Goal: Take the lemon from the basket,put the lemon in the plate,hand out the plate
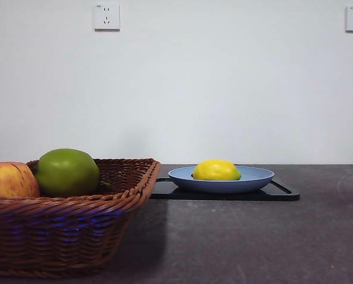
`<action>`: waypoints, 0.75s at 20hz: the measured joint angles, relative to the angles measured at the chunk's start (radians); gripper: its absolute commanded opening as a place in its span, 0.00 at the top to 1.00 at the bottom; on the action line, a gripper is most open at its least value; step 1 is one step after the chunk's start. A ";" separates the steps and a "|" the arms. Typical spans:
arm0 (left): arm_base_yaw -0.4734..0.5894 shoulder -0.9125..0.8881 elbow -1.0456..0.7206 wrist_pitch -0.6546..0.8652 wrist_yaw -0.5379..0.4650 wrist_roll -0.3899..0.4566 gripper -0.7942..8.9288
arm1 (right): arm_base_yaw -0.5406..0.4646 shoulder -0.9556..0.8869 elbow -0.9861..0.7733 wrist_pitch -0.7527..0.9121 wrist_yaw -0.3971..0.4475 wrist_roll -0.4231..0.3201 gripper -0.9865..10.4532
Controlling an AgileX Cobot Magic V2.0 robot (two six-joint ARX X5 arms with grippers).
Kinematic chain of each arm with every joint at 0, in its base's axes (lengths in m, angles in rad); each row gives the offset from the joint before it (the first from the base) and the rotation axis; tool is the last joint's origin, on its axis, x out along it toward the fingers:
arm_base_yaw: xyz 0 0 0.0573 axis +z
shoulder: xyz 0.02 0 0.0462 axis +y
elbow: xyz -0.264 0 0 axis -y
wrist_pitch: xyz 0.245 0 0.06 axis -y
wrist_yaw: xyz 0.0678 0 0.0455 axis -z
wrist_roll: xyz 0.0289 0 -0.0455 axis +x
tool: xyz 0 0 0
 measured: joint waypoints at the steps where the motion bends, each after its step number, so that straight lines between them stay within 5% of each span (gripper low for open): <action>1: 0.006 -0.064 -0.089 0.063 0.000 -0.016 0.91 | 0.002 -0.048 -0.080 0.070 0.000 0.000 0.91; 7: 0.007 -0.433 -0.549 0.307 0.000 -0.153 0.91 | 0.020 -0.308 -0.544 0.397 0.003 0.000 0.91; 15: 0.007 -0.500 -0.623 0.319 0.003 -0.206 0.91 | 0.020 -0.360 -0.610 0.463 0.003 0.007 0.91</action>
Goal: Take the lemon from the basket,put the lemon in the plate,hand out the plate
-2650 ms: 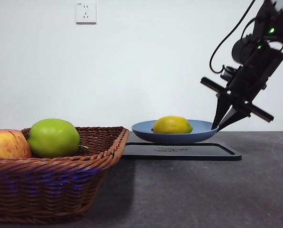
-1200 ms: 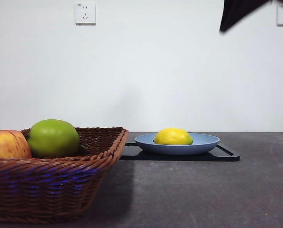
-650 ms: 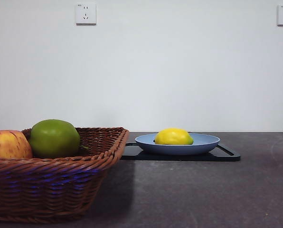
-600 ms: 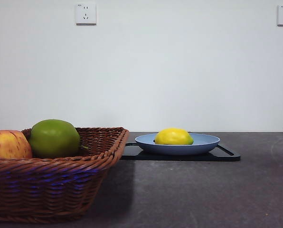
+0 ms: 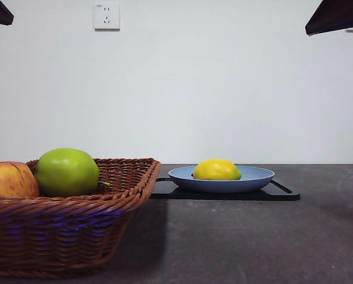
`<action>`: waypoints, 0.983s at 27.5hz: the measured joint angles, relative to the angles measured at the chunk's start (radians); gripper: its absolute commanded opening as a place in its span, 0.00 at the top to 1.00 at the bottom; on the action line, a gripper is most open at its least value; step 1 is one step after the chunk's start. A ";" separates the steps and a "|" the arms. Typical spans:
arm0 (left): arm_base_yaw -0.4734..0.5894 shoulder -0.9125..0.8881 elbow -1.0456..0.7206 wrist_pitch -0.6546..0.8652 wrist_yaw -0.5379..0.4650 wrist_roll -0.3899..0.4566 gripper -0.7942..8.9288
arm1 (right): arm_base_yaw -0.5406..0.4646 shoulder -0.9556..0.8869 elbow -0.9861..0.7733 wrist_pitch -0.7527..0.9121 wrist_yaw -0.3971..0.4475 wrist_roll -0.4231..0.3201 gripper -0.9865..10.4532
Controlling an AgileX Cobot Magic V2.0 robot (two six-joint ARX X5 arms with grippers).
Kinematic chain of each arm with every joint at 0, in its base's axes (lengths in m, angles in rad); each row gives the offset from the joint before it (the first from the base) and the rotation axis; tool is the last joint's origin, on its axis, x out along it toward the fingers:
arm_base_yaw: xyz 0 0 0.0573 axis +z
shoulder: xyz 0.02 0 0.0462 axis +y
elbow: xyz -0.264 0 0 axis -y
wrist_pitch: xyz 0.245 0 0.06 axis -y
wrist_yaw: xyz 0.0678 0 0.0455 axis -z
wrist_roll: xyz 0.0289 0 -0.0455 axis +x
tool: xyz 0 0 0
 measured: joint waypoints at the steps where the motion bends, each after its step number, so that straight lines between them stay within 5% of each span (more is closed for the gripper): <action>1: 0.000 0.000 0.000 0.000 0.000 0.000 0.91 | 0.000 -0.001 0.000 0.001 0.000 0.000 0.91; 16: 0.016 -0.051 0.000 -0.040 -0.023 0.021 0.91 | 0.000 -0.008 0.000 0.000 -0.001 0.000 0.91; 21: 0.140 -0.235 -0.002 -0.151 -0.038 0.100 0.91 | 0.000 -0.008 0.000 0.000 0.000 0.000 0.91; 27: 0.348 -0.397 -0.148 -0.066 -0.040 0.117 0.91 | 0.000 -0.008 0.000 0.000 -0.001 0.000 0.91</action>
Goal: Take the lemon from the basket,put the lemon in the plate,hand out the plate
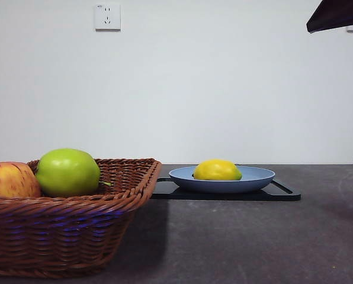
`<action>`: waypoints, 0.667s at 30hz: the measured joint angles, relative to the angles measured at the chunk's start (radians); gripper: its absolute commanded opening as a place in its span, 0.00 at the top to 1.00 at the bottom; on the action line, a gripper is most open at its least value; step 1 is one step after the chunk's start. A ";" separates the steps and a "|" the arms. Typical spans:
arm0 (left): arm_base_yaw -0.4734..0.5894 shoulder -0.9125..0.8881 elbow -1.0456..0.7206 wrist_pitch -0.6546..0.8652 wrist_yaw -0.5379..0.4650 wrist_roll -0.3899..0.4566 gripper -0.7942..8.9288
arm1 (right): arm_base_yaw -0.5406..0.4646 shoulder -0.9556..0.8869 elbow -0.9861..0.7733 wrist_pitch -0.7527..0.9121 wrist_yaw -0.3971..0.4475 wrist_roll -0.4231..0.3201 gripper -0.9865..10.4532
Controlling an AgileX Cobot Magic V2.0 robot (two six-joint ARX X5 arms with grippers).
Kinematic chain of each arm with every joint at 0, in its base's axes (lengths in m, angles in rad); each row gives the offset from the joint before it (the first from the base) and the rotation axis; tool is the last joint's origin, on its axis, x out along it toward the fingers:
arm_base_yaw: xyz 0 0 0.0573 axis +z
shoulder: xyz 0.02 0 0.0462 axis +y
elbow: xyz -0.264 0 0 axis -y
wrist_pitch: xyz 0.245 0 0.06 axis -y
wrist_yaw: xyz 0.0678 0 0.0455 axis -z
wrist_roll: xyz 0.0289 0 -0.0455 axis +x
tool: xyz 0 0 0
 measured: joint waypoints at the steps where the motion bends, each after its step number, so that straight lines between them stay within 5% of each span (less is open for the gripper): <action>1: 0.025 -0.019 -0.034 0.019 0.003 0.000 0.91 | 0.000 0.000 0.000 0.000 0.000 0.000 0.91; 9: 0.102 -0.090 -0.297 0.132 0.011 -0.029 0.91 | 0.000 0.000 0.000 0.000 0.000 0.000 0.91; 20: 0.102 -0.096 -0.352 0.140 0.014 -0.064 0.91 | 0.000 0.000 0.000 0.000 0.000 0.000 0.91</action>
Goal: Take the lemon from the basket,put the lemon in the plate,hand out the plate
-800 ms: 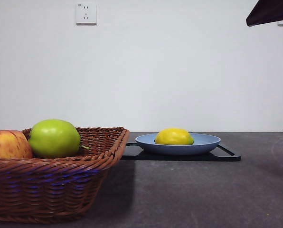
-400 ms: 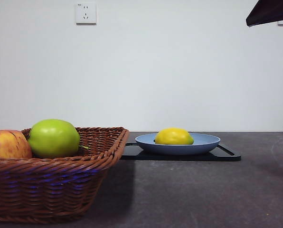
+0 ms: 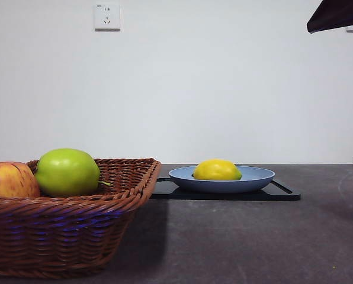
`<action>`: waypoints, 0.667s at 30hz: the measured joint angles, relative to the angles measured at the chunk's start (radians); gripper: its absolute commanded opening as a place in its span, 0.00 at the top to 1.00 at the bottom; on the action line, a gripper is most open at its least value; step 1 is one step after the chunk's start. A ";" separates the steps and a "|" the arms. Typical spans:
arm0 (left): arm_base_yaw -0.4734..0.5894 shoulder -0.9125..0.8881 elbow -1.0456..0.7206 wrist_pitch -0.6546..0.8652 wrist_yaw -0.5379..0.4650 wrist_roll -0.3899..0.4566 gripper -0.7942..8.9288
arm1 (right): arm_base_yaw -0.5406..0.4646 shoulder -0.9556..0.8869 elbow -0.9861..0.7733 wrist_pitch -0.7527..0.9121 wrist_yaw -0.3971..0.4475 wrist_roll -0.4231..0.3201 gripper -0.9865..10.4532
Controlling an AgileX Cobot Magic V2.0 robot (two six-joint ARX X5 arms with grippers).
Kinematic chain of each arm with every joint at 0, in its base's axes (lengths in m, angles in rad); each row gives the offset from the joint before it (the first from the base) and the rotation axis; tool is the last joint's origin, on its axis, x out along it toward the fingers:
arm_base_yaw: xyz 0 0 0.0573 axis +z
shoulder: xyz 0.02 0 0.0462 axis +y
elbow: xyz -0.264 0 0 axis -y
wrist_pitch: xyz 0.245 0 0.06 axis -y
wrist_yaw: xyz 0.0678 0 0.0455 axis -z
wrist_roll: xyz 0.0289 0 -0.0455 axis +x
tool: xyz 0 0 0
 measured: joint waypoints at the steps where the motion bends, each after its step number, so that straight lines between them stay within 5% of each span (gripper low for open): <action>1: 0.000 0.000 0.000 0.000 0.000 0.000 0.91 | 0.000 0.000 0.000 0.000 0.000 0.000 0.91; 20: 0.069 0.000 0.000 -0.003 0.000 0.000 0.91 | 0.000 0.000 0.000 0.000 0.000 0.000 0.91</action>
